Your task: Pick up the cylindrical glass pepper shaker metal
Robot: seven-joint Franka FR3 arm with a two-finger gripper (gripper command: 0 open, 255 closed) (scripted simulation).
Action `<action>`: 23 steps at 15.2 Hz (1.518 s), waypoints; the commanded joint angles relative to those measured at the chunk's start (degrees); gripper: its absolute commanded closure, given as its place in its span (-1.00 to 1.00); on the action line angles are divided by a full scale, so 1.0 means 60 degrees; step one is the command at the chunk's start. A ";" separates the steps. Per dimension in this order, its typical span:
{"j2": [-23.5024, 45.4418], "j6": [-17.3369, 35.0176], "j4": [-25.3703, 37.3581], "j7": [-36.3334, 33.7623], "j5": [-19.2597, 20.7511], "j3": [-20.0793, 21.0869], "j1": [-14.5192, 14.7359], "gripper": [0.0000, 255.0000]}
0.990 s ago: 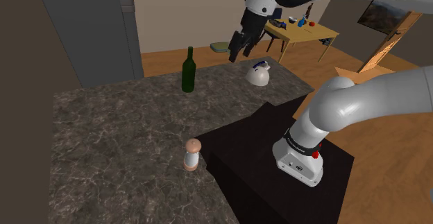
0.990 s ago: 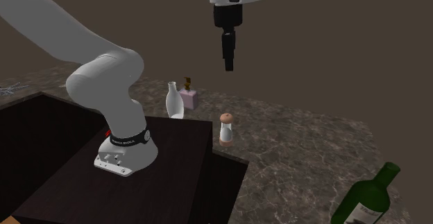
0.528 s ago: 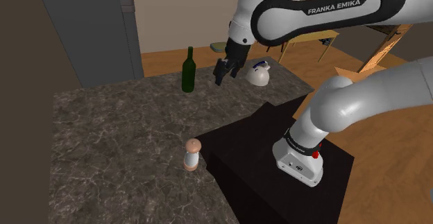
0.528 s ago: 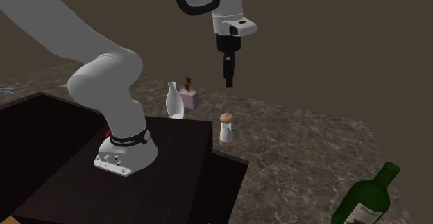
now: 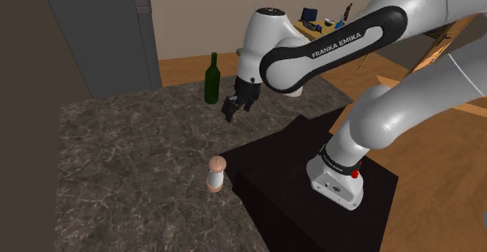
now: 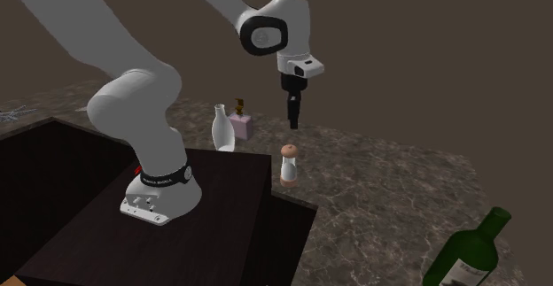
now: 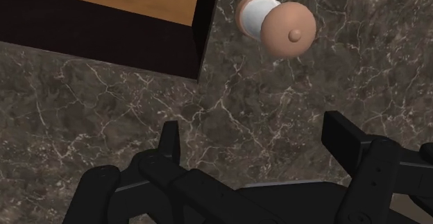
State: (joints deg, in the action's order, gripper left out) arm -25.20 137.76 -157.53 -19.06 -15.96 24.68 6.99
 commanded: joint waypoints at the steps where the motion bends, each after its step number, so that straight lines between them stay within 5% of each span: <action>1: 0.0760 0.0836 -0.0057 -0.0417 0.0038 0.0431 -0.0028 -1.00; 6: 0.2979 0.2663 0.0236 -0.2092 0.1240 0.1574 -0.0571 -1.00; 9: 0.4545 0.3562 0.0609 -0.4096 0.3426 0.1943 -0.0961 -1.00; 12: 0.6110 0.4076 0.1234 -0.6521 0.6189 0.1126 -0.0311 -1.00; 20: 0.7388 0.4895 0.1631 -0.8021 0.8112 -0.0643 0.1085 -1.00; 22: 0.7385 0.4899 0.1629 -0.8005 0.8091 -0.0660 0.1106 -1.00; 23: 0.7388 0.4908 0.1624 -0.7998 0.8099 -0.0669 0.1099 1.00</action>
State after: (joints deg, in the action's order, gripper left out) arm 18.98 167.09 -147.84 -66.93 32.42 20.86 13.45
